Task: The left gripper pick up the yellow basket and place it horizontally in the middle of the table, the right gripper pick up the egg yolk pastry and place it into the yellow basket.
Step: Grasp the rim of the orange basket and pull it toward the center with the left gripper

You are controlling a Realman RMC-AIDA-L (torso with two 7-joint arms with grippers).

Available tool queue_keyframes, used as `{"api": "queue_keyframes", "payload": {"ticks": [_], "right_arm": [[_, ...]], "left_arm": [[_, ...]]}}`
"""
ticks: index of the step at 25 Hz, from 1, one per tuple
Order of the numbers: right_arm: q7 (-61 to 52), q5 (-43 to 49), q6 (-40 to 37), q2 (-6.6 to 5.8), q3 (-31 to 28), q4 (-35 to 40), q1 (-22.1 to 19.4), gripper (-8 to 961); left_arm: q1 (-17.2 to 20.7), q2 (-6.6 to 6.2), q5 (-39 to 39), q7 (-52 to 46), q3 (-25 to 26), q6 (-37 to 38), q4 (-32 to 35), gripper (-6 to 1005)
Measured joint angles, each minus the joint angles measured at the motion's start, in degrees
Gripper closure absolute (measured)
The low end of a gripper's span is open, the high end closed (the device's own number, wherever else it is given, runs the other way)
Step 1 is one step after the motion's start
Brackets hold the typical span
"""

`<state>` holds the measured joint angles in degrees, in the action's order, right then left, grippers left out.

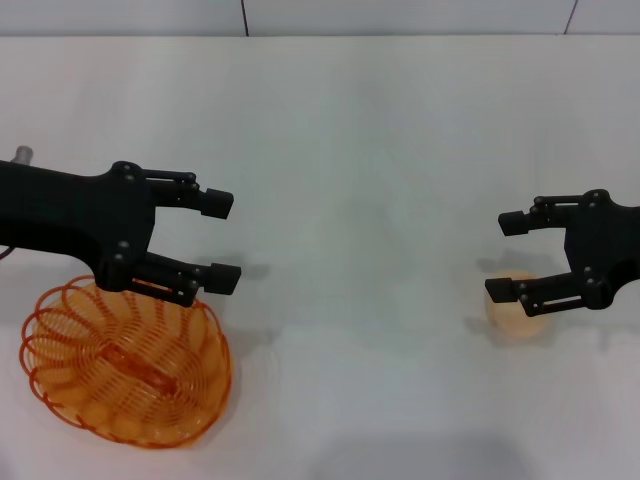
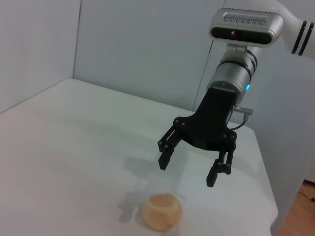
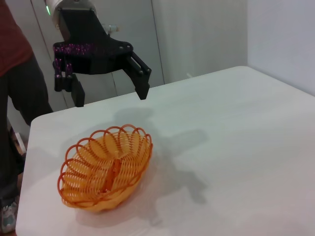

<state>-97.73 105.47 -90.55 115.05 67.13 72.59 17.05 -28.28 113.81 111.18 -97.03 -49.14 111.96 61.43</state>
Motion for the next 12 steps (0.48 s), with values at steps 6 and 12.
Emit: {"api": "queue_keyframes", "payload": {"ticks": [6,12], "right_arm": [[0.0,0.0,-0.1,0.00,0.0,0.1,0.0,141],[-0.1,0.0,-0.1,0.00,-0.1,0.2,0.0,141]], "left_arm": [[0.0,0.00,0.0,0.0,0.1,0.0,0.0,128],[0.0,0.00,0.1,0.0,0.1,0.0,0.0,130]]}}
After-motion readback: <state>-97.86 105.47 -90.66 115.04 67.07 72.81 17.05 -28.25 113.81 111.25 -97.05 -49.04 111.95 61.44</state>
